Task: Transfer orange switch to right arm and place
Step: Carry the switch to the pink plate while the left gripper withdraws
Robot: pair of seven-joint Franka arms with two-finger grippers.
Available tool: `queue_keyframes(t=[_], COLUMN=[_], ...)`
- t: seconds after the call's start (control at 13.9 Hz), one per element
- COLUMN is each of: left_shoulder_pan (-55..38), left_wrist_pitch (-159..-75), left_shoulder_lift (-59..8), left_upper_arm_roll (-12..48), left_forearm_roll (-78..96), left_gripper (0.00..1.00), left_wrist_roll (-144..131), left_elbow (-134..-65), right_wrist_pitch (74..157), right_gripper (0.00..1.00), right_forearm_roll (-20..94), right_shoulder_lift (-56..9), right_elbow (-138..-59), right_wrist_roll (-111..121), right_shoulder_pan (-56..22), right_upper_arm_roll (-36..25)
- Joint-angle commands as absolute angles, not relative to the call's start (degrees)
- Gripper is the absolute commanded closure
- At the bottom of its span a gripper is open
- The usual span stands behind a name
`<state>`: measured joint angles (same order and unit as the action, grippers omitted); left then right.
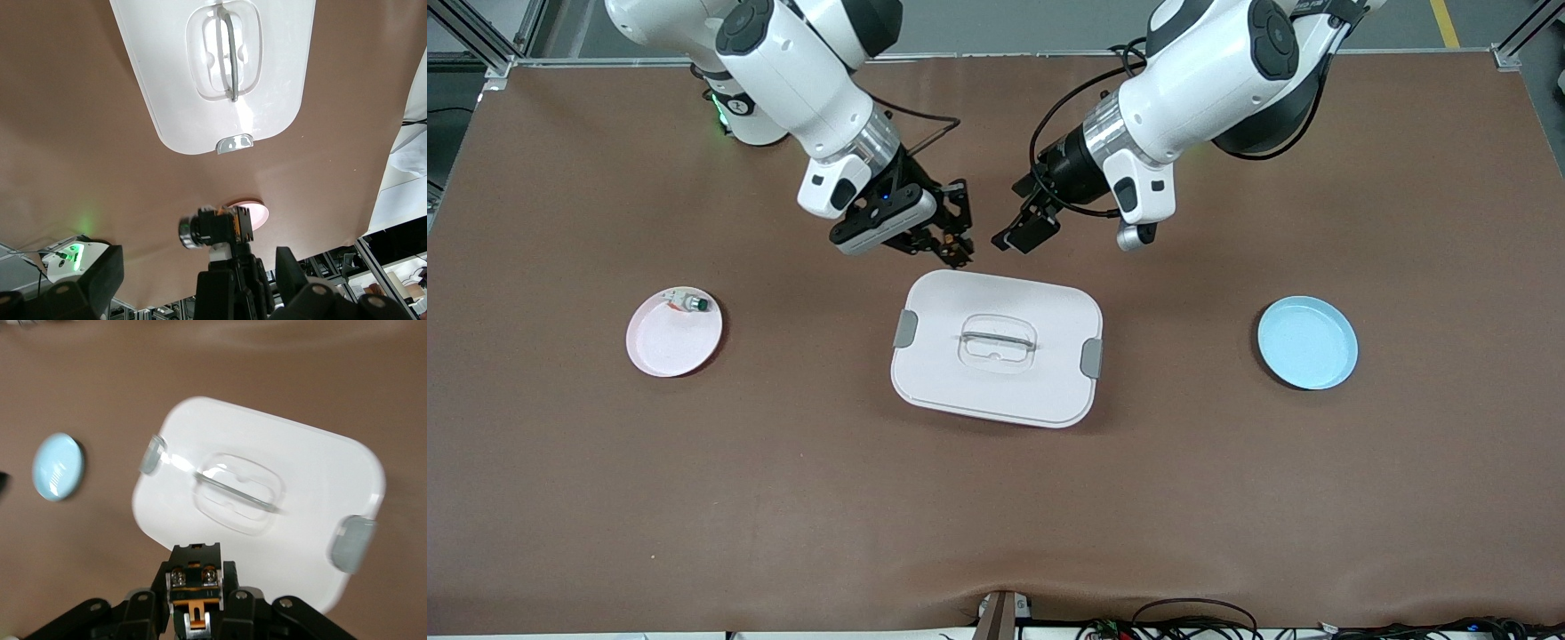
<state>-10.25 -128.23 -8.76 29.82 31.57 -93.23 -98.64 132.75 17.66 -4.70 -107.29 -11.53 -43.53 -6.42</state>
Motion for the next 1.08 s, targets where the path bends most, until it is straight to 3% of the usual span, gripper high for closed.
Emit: queue_keyframes(t=[0.0, 0.43, 1.0], left_shoulder_pan=[-9.9, -9.7, -6.9], left_wrist_pitch=[-128.8, -128.7, -128.3], left_shoulder_lift=[-8.9, -10.2, -6.6], left_upper_arm_roll=[30.1, 30.0, 30.1], left_forearm_roll=[30.2, 29.9, 24.5], left_gripper=[0.0, 0.0, 0.0], left_wrist_roll=[-94.7, -93.4, -86.6], left_elbow=[-98.7, -99.8, -107.1], right_wrist_pitch=[118.9, 100.6, 94.2], right_gripper=[1.0, 1.0, 1.0], right_forearm_roll=[13.5, 5.5, 2.3], right_shoulder_lift=[-4.4, -4.0, -2.6], right_elbow=[-101.8, -95.5, -95.3], right_wrist_roll=[-2.1, 22.6, 49.3], right_shoulder_pan=[-39.1, -31.6, -21.3], right_upper_arm_roll=[-5.9, -5.9, -5.9])
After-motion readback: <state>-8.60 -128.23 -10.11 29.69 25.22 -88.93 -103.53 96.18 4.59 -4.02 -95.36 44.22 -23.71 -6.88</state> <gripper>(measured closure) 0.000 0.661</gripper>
